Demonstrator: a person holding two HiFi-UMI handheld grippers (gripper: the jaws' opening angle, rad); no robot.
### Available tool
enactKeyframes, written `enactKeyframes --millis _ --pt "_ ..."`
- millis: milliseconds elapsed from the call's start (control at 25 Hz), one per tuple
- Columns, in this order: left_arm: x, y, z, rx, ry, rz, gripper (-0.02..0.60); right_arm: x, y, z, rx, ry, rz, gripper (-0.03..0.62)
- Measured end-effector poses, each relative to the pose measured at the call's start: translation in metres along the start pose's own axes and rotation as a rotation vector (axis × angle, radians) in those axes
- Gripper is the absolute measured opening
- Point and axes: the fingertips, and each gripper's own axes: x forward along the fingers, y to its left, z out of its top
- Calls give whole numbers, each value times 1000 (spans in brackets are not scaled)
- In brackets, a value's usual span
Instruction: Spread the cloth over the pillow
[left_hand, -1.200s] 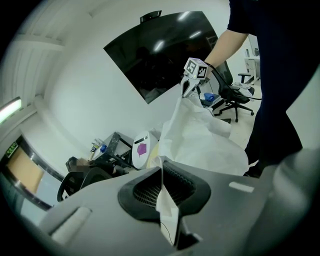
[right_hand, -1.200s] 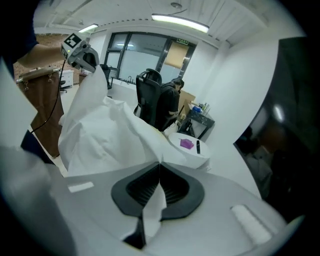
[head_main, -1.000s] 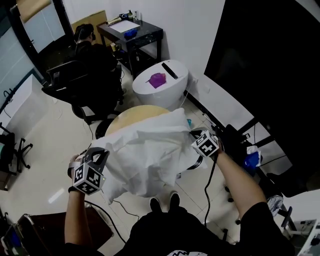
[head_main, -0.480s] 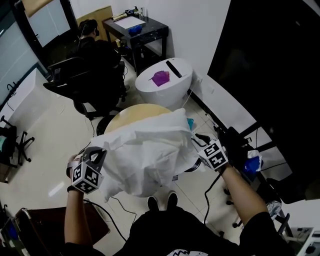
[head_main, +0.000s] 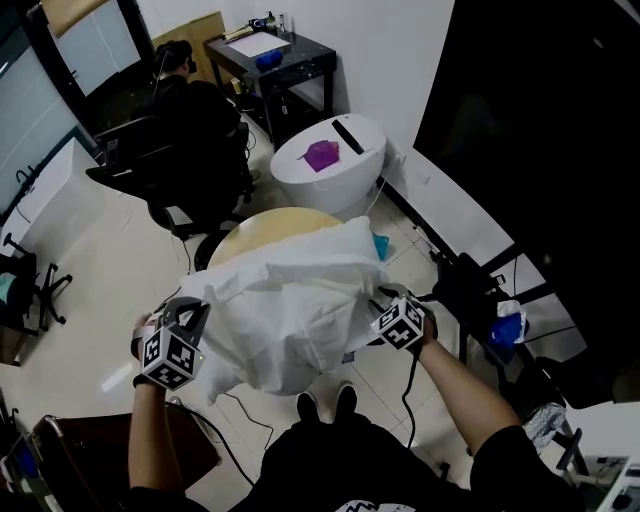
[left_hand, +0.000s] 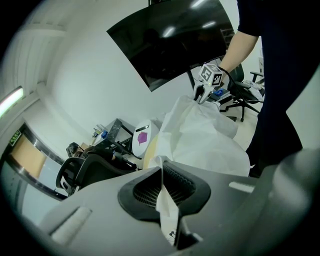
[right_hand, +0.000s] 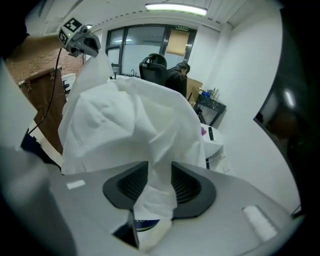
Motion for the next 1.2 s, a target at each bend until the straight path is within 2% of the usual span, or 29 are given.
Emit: enactKeyframes --millis 160,280,360,480,680,760,960,1200 --pt "-2 -1 -2 -7 8 4 0 4 -2 -6 -5 11 -13 133" --pt "-5 -2 -4 -16 13 7 0 -2 -6 -7 1 -4 -28 47" --pt "-8 -1 -6 -13 17 13 0 -11 -9 -4 0 -21 -41 24" --pt "-14 1 -8 -16 24 24 0 -32 -15 4 -11 -60 -55 18" --pt "-25 5 -14 -28 33 46 0 -66 -16 11 -115 -103 -28 18" --pt "-29 5 -14 -35 37 51 0 -77 -23 9 -113 -113 -31 17" --pt "-36 8 -11 -27 32 76 0 -105 -52 17 -67 -155 -101 11" --pt "-62 23 -9 -7 42 146 0 -148 -85 56 -51 -270 -193 11"
